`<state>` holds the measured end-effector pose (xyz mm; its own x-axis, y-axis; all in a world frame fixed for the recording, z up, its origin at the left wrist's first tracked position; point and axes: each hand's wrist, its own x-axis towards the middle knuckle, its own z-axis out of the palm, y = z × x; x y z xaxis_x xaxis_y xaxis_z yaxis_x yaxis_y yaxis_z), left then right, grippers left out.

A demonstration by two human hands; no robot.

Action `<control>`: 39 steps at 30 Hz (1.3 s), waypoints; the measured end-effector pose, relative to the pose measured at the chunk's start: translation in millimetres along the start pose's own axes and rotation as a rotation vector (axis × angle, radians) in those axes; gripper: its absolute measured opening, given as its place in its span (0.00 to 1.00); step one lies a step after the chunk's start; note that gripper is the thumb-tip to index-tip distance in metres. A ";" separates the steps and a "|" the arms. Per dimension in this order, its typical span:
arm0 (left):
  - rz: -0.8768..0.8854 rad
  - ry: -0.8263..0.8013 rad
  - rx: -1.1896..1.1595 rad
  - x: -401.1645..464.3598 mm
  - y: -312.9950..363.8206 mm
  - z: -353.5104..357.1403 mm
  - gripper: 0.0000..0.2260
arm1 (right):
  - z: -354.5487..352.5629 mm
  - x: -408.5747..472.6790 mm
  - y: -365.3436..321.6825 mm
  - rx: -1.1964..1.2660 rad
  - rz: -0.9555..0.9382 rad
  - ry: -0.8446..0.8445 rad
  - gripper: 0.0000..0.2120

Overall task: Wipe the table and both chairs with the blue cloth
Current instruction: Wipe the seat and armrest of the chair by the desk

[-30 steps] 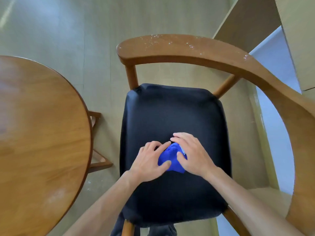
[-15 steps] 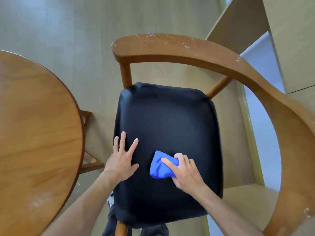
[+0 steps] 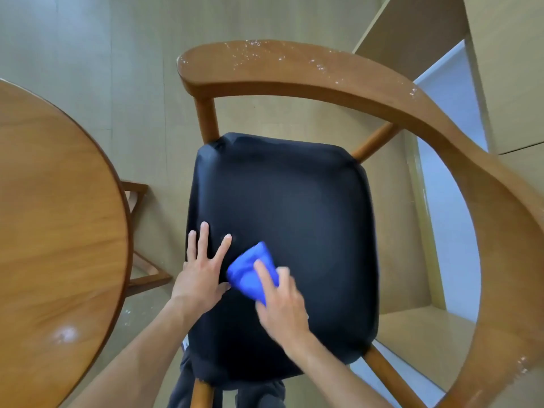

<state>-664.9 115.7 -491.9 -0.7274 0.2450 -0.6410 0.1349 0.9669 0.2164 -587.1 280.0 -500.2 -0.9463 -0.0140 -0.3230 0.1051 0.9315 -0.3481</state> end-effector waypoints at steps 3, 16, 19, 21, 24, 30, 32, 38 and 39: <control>0.004 0.014 -0.016 -0.5 -0.1 0.7 0.43 | -1.0 1.5 35.2 -0.177 -0.377 0.012 0.37; -0.006 0.003 0.037 2.4 -0.8 5.1 0.43 | -30.5 33.7 57.6 -0.047 0.359 0.122 0.37; -0.013 -0.044 0.020 1.4 0.8 -4.0 0.43 | -18.0 -24.7 18.3 -0.013 0.224 -0.135 0.39; -0.013 -0.102 -0.018 1.4 -2.3 -15.8 0.41 | -28.5 -37.0 9.5 0.183 0.244 -0.304 0.32; -0.038 -0.160 -0.148 -7.8 -6.7 -40.9 0.34 | -65.9 -35.7 9.4 0.597 0.343 -0.371 0.26; 0.021 -0.004 -0.519 -76.0 18.6 -91.3 0.21 | -164.0 -55.7 -16.9 1.023 0.353 -0.237 0.25; 0.054 0.034 -0.676 -104.0 34.7 -116.4 0.18 | -197.8 -65.1 -29.0 1.046 0.300 -0.226 0.24; 0.282 0.035 -0.924 -177.8 71.0 -200.8 0.17 | -277.4 -104.2 -76.2 1.053 0.166 -0.067 0.20; 0.314 0.029 -0.938 -189.6 74.9 -214.6 0.16 | -287.9 -111.2 -84.3 1.071 0.159 -0.029 0.19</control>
<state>-661.3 126.5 -196.1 -0.7677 0.4667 -0.4391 -0.2543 0.4072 0.8772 -578.8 307.6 -181.6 -0.8922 0.0574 -0.4480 0.4516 0.1221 -0.8838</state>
